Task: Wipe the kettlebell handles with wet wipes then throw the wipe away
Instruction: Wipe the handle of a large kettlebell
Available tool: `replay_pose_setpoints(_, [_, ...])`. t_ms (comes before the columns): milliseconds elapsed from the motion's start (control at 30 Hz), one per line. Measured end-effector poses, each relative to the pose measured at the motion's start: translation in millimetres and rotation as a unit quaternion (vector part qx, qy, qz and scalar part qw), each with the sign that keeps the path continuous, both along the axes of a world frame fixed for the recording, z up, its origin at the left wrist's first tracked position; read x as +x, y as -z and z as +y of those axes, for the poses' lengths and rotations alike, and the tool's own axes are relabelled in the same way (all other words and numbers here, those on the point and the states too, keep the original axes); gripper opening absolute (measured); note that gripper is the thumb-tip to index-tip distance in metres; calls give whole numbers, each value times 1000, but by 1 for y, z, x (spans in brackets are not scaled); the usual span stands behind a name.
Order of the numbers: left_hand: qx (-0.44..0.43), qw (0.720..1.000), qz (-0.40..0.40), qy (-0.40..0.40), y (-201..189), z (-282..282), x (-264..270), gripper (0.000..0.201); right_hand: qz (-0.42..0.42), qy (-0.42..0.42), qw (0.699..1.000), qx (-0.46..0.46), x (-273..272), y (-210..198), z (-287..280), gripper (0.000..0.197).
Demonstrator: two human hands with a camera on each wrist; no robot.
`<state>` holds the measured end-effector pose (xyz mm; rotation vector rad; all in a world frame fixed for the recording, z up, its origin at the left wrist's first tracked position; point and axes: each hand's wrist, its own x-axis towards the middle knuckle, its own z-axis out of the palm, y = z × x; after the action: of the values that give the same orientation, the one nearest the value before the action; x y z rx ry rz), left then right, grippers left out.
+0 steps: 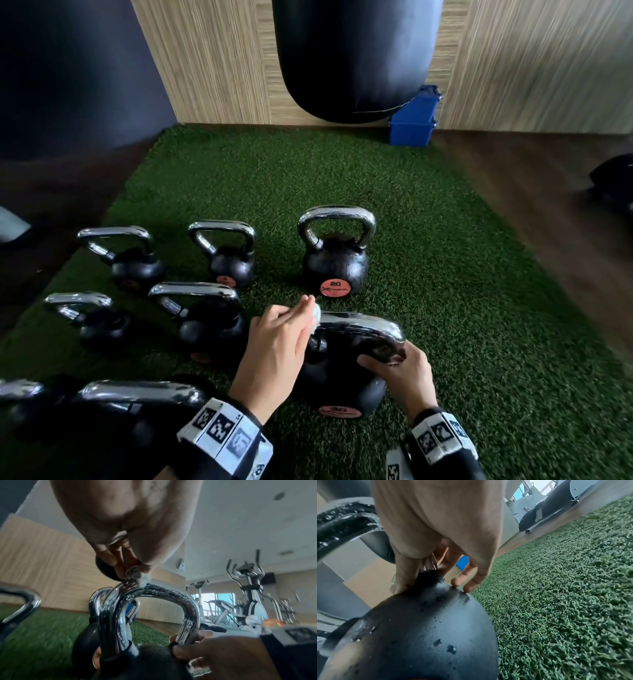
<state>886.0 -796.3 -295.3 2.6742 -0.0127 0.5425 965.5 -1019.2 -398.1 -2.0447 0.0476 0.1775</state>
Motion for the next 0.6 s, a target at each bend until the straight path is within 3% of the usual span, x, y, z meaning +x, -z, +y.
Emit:
replay_pose_setpoints(133, [-157,985,25,-69,6,8,-6,40,4,10,1000,26,-3,-2,0,49])
replay_pose_setpoints(367, [-194,976,37,-92,21,17,-5,34,17,25,999,35,-2,-4,0,47])
replay_pose_setpoints(600, [-310,941,30,-135,53,20,-4,31,17,-2,995,99,-5,-18,4,38])
